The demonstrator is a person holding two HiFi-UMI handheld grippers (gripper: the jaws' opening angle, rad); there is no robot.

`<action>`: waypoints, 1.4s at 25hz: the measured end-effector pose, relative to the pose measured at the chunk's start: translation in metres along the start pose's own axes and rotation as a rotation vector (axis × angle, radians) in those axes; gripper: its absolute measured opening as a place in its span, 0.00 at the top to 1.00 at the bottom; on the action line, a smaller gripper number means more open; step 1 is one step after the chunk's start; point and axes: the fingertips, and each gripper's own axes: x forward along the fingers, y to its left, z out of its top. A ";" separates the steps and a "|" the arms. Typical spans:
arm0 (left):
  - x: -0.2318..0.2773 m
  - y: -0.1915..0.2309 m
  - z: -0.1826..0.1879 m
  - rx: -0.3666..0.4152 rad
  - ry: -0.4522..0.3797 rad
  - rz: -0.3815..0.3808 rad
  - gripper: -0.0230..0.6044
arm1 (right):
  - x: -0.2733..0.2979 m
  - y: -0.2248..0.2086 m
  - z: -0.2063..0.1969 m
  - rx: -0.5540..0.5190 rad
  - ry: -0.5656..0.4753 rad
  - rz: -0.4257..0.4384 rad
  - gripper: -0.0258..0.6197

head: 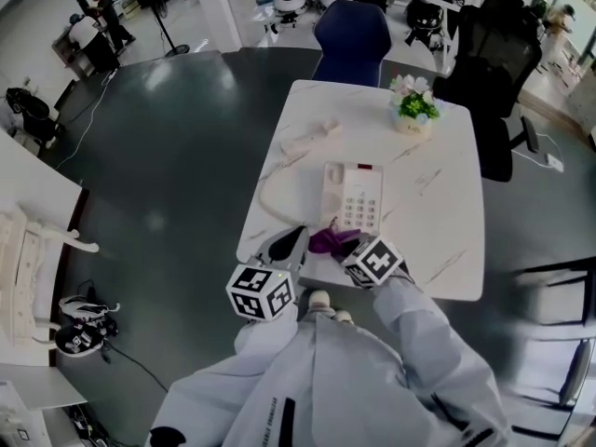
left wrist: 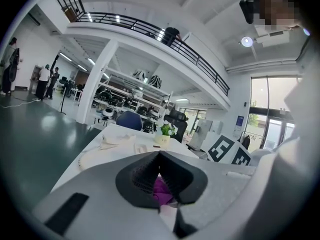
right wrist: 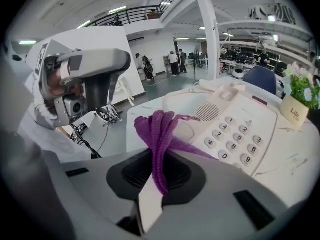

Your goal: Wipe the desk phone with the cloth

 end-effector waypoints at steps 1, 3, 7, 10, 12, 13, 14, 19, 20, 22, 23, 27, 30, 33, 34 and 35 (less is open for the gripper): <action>0.001 -0.001 0.002 0.004 -0.002 -0.003 0.97 | -0.002 0.002 0.000 0.013 -0.008 0.011 0.90; 0.001 -0.002 0.006 0.013 -0.006 -0.009 0.97 | -0.006 0.006 0.000 0.047 -0.027 0.037 0.90; 0.003 -0.002 0.015 0.032 -0.023 -0.017 0.97 | -0.020 0.005 0.005 0.124 -0.105 0.067 0.90; 0.004 -0.001 0.023 0.042 -0.037 -0.023 0.97 | -0.037 0.002 0.016 0.175 -0.208 0.089 0.90; 0.005 -0.001 0.027 0.048 -0.044 -0.027 0.97 | -0.045 -0.002 0.022 0.200 -0.281 0.091 0.90; 0.006 -0.002 0.029 0.051 -0.047 -0.030 0.97 | -0.050 -0.004 0.024 0.209 -0.318 0.087 0.90; 0.006 -0.002 0.031 0.054 -0.050 -0.033 0.97 | -0.055 -0.007 0.027 0.218 -0.357 0.082 0.90; 0.010 -0.004 0.041 0.073 -0.064 -0.047 0.97 | -0.083 -0.020 0.047 0.264 -0.557 0.068 0.90; 0.009 -0.003 0.043 0.076 -0.068 -0.048 0.97 | -0.087 -0.022 0.049 0.261 -0.582 0.057 0.90; 0.008 -0.002 0.047 0.084 -0.078 -0.050 0.97 | -0.096 -0.027 0.053 0.252 -0.626 0.028 0.90; 0.008 -0.001 0.049 0.088 -0.083 -0.051 0.97 | -0.100 -0.029 0.056 0.251 -0.650 0.015 0.90; 0.011 0.004 0.056 0.103 -0.101 -0.055 0.97 | -0.117 -0.040 0.065 0.254 -0.742 -0.020 0.90; 0.012 0.006 0.062 0.122 -0.114 -0.054 0.97 | -0.130 -0.050 0.068 0.261 -0.802 -0.064 0.90; 0.013 0.008 0.072 0.142 -0.137 -0.051 0.97 | -0.147 -0.064 0.072 0.259 -0.867 -0.126 0.90; 0.013 0.009 0.076 0.150 -0.145 -0.048 0.97 | -0.152 -0.069 0.073 0.252 -0.883 -0.152 0.90; 0.012 0.010 0.080 0.159 -0.152 -0.045 0.97 | -0.158 -0.074 0.074 0.244 -0.893 -0.181 0.90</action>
